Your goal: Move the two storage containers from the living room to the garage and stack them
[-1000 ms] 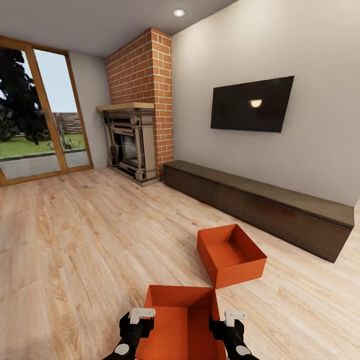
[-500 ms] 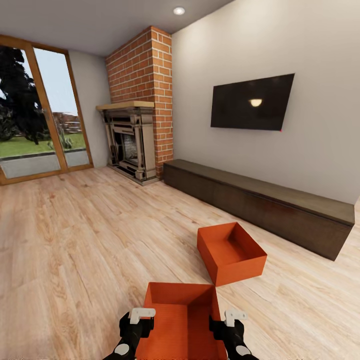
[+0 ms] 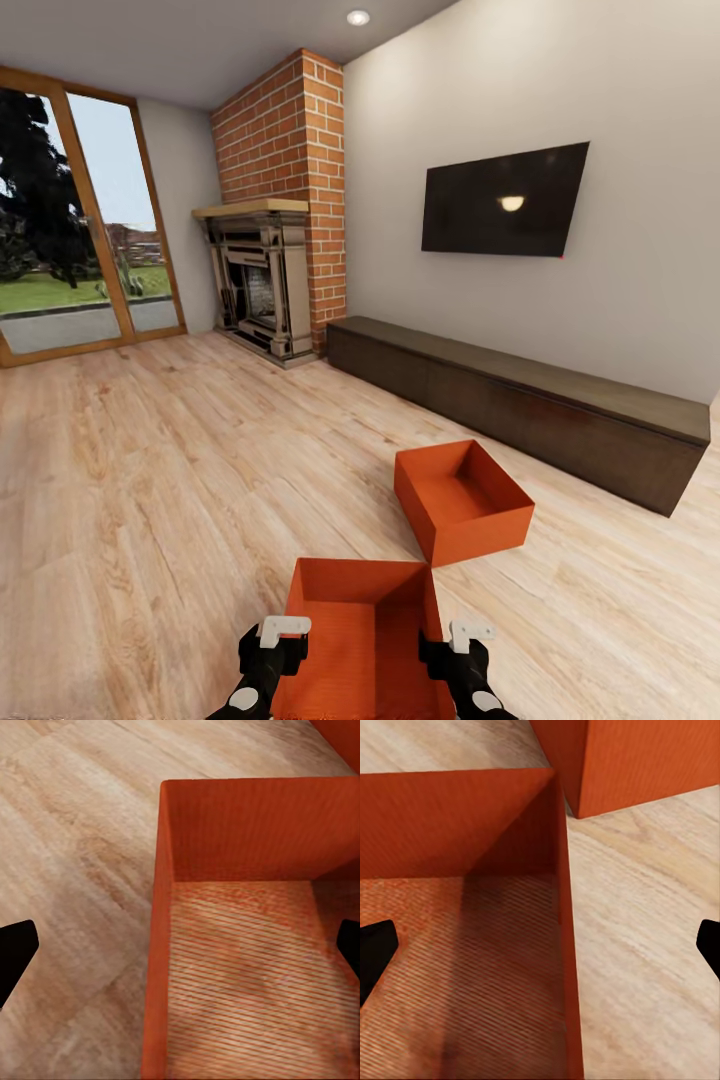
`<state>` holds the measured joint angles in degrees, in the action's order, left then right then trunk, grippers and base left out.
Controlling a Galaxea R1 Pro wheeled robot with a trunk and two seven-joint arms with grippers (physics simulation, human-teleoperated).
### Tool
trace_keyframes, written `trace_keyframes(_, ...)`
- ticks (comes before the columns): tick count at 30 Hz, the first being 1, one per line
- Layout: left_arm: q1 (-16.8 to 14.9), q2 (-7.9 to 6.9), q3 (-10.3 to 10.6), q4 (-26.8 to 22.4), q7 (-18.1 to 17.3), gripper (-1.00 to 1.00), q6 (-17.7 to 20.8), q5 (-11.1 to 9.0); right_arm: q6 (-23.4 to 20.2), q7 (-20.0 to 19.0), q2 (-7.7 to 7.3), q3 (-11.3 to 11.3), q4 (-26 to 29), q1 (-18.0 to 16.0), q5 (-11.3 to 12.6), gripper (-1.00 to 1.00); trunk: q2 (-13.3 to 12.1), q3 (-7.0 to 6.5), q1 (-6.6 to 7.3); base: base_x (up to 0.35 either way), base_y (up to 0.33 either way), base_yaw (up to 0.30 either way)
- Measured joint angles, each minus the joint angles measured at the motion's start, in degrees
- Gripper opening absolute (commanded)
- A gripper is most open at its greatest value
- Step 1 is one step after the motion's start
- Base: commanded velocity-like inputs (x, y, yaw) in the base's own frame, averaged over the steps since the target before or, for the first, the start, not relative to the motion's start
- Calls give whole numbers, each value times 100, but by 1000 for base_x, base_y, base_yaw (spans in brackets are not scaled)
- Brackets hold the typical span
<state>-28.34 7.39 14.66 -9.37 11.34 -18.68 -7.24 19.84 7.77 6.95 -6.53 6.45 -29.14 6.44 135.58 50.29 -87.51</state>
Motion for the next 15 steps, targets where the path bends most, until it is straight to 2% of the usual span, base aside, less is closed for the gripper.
trace_keyframes(4,0,0,-1,0,-2,100,0,0,-1,-1,0,1,1,0,0,100,160,72,-88,0,0,0)
trace_keyframes(10,0,0,2,0,2,100,0,0,0,-1,-1,0,0,0,-1,100,162,72,-88,0,0,0)
trace_keyframes(15,0,0,0,0,1,100,0,0,0,2,-1,1,1,0,0,100,361,162,-198,0,0,0)
